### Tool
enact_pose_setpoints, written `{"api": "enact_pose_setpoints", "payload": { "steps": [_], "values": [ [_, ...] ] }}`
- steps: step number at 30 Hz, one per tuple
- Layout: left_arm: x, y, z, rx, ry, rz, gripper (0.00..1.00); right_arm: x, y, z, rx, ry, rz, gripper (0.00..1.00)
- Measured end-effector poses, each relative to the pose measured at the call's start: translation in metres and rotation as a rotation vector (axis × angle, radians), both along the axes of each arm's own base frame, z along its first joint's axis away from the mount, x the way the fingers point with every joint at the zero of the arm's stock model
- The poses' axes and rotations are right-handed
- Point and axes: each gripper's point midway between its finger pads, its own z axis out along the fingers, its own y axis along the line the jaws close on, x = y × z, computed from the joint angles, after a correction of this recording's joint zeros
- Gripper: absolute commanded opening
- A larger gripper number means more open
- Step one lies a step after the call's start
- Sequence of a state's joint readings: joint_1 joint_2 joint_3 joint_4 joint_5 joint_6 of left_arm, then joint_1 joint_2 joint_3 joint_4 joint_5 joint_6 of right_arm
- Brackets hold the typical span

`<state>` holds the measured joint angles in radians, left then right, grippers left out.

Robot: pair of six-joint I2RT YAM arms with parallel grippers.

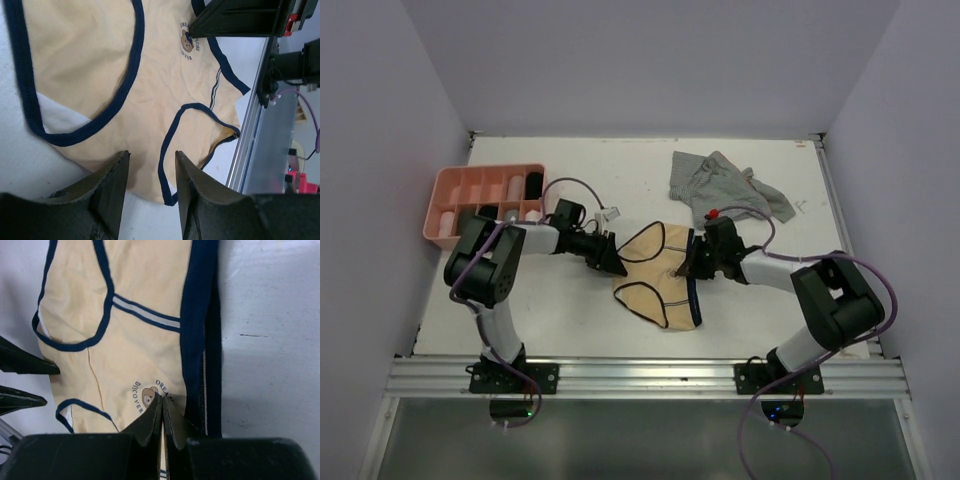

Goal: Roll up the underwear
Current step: Fold the underwear

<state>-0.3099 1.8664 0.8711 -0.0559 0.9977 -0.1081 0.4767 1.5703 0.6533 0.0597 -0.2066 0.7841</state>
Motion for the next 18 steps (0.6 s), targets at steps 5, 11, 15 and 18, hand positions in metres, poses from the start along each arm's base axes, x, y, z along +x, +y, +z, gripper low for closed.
{"api": "enact_pose_setpoints", "payload": {
  "steps": [5, 11, 15, 18],
  "values": [
    [0.014, -0.005, 0.017, 0.019, -0.088, -0.066, 0.5, 0.011, 0.006, 0.025, -0.015, -0.052, 0.073, 0.23],
    [0.09, -0.022, 0.075, 0.063, -0.406, -0.091, 0.6, 0.082, -0.002, 0.122, -0.008, -0.3, 0.072, 0.33],
    [0.152, -0.046, 0.101, 0.088, -0.582, -0.094, 0.6, 0.099, -0.022, 0.139, -0.019, -0.321, 0.03, 0.32],
    [0.179, -0.067, 0.088, 0.111, -0.618, -0.114, 0.6, 0.084, -0.023, 0.126, -0.002, -0.243, 0.031, 0.31]
  ]
}}
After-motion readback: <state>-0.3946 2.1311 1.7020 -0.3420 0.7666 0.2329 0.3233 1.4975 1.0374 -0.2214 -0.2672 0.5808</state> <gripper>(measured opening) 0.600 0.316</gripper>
